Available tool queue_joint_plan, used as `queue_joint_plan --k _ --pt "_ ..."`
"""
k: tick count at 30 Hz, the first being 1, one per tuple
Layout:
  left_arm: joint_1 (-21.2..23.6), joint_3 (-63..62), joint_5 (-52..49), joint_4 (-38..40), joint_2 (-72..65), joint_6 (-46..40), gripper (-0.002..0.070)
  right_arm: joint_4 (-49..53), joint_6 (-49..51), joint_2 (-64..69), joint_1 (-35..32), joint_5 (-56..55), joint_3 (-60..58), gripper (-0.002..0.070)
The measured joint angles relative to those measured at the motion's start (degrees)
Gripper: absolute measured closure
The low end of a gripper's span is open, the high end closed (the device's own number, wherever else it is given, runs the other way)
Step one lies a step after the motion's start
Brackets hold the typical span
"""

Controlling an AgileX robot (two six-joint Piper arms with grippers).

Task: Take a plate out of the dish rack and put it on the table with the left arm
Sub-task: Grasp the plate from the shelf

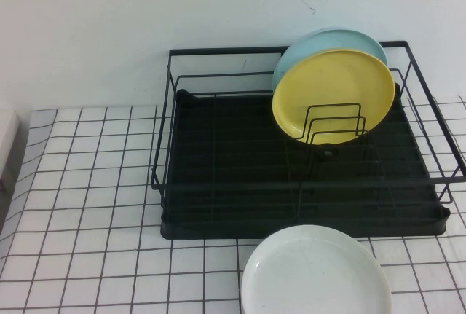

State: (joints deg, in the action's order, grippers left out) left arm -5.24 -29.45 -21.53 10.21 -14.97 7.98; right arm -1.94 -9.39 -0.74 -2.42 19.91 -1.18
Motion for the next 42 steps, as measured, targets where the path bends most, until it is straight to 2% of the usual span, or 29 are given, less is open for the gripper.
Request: queue_joint_plan --k 3,7,12,21,24,27,30,32,36,39,42 --pt "0.0 -5.35 -2.72 3.87 -6.74 -8.8 0.0678 0.0 0.0 0.0 0.0 0.0 0.0 0.0679" --pt "0.0 -5.98 1.0 9.14 -16.11 -17.65 0.0678 0.0 0.0 0.0 0.0 0.0 0.0 0.0679" --pt "0.0 -8.68 1.33 17.75 -29.82 -35.3 0.0678 0.0 0.0 0.0 0.0 0.0 0.0 0.0679" --pt "0.0 -24.38 -5.15 50.3 -51.28 -80.42 0.0669 0.0 0.0 0.0 0.0 0.0 0.0 0.0679" --pt "0.0 -30.42 -11.05 59.19 -57.37 -93.64 0.0604 0.0 0.0 0.0 0.0 0.0 0.0 0.0679" --pt "-0.38 -36.13 -15.53 65.65 -63.39 -100.85 0.0461 0.0 0.0 0.0 0.0 0.0 0.0 0.0679" --pt "-3.0 -42.41 -16.4 66.96 -69.9 -103.74 0.0291 0.0 0.0 0.0 0.0 0.0 0.0 0.0679" --pt "-5.76 -46.17 -16.4 65.07 -74.19 -104.79 0.0234 0.0 0.0 0.0 0.0 0.0 0.0 0.0679" --pt "-13.47 -53.13 -10.87 58.62 -81.45 -106.73 0.0231 0.0 0.0 0.0 0.0 0.0 0.0 0.0679" --pt "-17.49 -56.17 -4.33 54.93 -85.92 -108.47 0.0247 0.0 0.0 0.0 0.0 0.0 0.0 0.0679" --pt "-20.74 -58.56 -2.04 54.07 -89.72 -111.04 0.0252 0.0 0.0 0.0 0.0 0.0 0.0 0.0679"
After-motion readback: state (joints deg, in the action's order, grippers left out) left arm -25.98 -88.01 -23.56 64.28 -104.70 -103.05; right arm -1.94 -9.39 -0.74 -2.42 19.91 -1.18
